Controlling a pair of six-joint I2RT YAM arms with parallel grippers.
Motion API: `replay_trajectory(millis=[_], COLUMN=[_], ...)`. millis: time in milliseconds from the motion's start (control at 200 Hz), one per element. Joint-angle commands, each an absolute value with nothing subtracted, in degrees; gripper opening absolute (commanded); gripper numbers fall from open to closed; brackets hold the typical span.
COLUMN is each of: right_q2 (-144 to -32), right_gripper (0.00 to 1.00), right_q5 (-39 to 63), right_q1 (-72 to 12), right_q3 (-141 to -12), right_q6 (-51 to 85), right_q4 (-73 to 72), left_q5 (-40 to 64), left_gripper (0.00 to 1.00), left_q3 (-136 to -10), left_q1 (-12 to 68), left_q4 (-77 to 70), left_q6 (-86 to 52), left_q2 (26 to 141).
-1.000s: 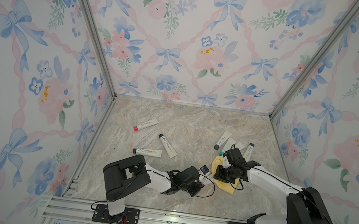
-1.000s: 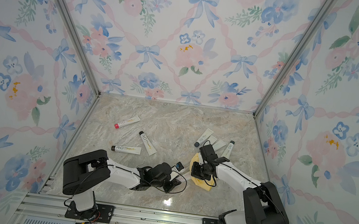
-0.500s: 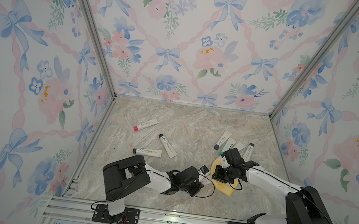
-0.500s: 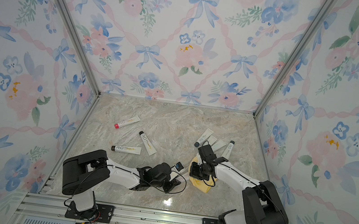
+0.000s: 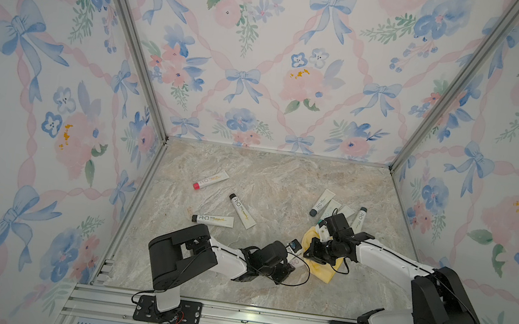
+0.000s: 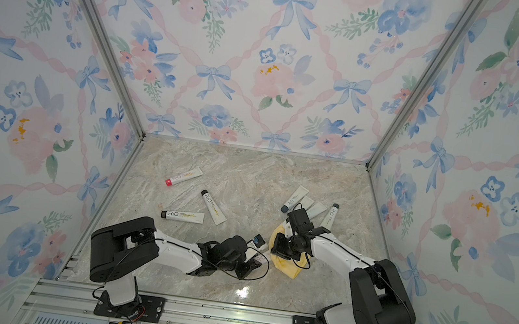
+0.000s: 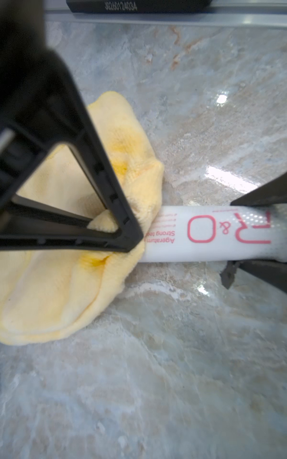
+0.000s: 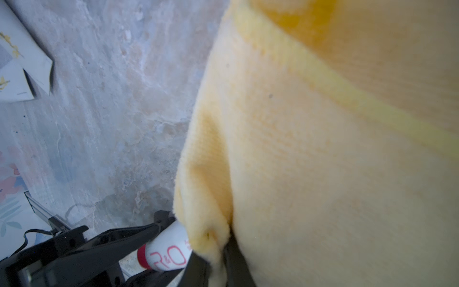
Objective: Wipe the surface of the toothpaste tube
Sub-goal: Wipe the dirt from the toothpaste tube.
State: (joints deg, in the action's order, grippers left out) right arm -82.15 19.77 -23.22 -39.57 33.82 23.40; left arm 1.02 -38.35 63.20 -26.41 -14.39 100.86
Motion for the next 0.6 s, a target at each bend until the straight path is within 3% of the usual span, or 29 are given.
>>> replay_trajectory(millis=[0,300,595], right_q2=[-85.99,-88.01,-83.27], right_gripper=[0.13,0.13,0.13], right_q5=[11.92,25.51,27.53], right_q1=[-19.86,-24.43,-31.81], right_q3=[-37.69,-37.82,-35.82], right_q6=[31.49,32.76,37.79], right_q4=[27.76,23.61,23.07], left_q5=[1.12,1.15,1.29], left_gripper=[0.26,0.26,0.26], left_q3=[-35.93,-36.01,-36.05], left_q1=[63.50,63.54,63.51], left_q4=[-20.04,-20.08,-20.19], left_q6=[-15.31,-15.30,-15.21], left_q2=[101.51,101.86,102.05])
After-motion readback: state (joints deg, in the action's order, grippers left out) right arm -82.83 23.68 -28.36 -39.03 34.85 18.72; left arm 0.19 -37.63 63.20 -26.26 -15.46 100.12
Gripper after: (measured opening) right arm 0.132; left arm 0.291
